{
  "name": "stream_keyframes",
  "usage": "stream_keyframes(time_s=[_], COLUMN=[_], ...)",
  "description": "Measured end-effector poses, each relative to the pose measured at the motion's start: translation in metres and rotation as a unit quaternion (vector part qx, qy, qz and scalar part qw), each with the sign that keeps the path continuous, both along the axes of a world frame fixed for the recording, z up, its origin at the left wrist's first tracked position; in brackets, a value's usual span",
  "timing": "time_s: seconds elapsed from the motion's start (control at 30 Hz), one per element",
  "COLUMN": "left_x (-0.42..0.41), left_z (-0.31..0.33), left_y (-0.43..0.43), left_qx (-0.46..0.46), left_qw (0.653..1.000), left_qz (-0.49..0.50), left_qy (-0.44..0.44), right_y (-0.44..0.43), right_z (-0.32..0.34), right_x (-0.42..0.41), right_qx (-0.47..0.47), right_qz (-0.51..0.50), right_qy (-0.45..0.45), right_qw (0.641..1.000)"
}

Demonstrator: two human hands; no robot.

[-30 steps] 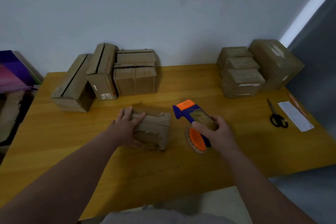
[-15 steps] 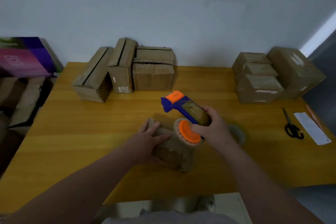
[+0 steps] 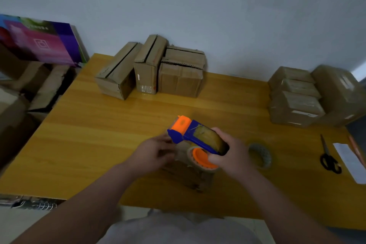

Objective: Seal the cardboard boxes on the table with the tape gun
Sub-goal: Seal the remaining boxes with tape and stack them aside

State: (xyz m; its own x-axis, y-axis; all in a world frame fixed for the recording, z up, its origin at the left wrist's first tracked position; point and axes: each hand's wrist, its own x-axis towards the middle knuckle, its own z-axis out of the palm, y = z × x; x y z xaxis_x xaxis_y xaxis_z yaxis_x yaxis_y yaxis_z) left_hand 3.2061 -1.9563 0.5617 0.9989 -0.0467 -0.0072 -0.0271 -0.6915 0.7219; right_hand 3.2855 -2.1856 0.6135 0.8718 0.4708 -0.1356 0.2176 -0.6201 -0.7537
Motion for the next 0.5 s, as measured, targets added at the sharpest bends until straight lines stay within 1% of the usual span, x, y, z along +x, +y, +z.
stream_keyframes(time_s=[0.03,0.07,0.1,0.13,0.17,0.2,0.23,0.27,0.3,0.4,0.43,0.5], left_x=[0.0,0.002,0.004,0.008,0.011,0.015,0.018,0.02,0.021,0.021,0.022,0.023], left_z=[0.006,0.013,0.021,0.026,0.032,0.039,0.044,0.047,0.048,0.048,0.044,0.039], left_y=[-0.002,-0.005,-0.008,-0.01,-0.012,-0.013,-0.013,-0.012,-0.013,-0.015,-0.015,-0.013], left_qx=[-0.033,-0.061,-0.101,-0.175,-0.279,-0.378,-0.444,-0.473,-0.49,-0.524,-0.522,-0.506], left_qw=[0.997,0.989,0.974,0.947,0.901,0.843,0.794,0.768,0.757,0.738,0.739,0.753], left_qz=[0.058,0.129,0.202,0.268,0.317,0.349,0.361,0.356,0.343,0.323,0.326,0.326], left_qy=[-0.026,-0.029,-0.006,0.038,0.095,0.156,0.206,0.242,0.263,0.275,0.273,0.267], right_y=[-0.001,-0.002,-0.004,-0.005,-0.005,-0.004,-0.004,-0.004,-0.004,-0.002,-0.002,0.0], right_z=[-0.003,-0.006,-0.009,-0.01,-0.011,-0.011,-0.011,-0.012,-0.011,-0.008,-0.007,-0.002], right_x=[0.0,-0.001,-0.001,-0.002,-0.003,-0.004,-0.005,-0.006,-0.007,-0.009,-0.011,-0.013], right_qx=[-0.002,-0.003,-0.004,-0.002,-0.001,0.0,0.001,0.004,0.008,0.016,0.016,0.014], right_qz=[0.006,0.013,0.018,0.021,0.018,0.018,0.02,0.024,0.026,0.016,0.014,0.017], right_qy=[-0.007,-0.014,-0.019,-0.023,-0.024,-0.025,-0.028,-0.032,-0.036,-0.034,-0.033,-0.037], right_qw=[1.0,1.0,1.0,1.0,1.0,1.0,0.999,0.999,0.999,0.999,0.999,0.999])
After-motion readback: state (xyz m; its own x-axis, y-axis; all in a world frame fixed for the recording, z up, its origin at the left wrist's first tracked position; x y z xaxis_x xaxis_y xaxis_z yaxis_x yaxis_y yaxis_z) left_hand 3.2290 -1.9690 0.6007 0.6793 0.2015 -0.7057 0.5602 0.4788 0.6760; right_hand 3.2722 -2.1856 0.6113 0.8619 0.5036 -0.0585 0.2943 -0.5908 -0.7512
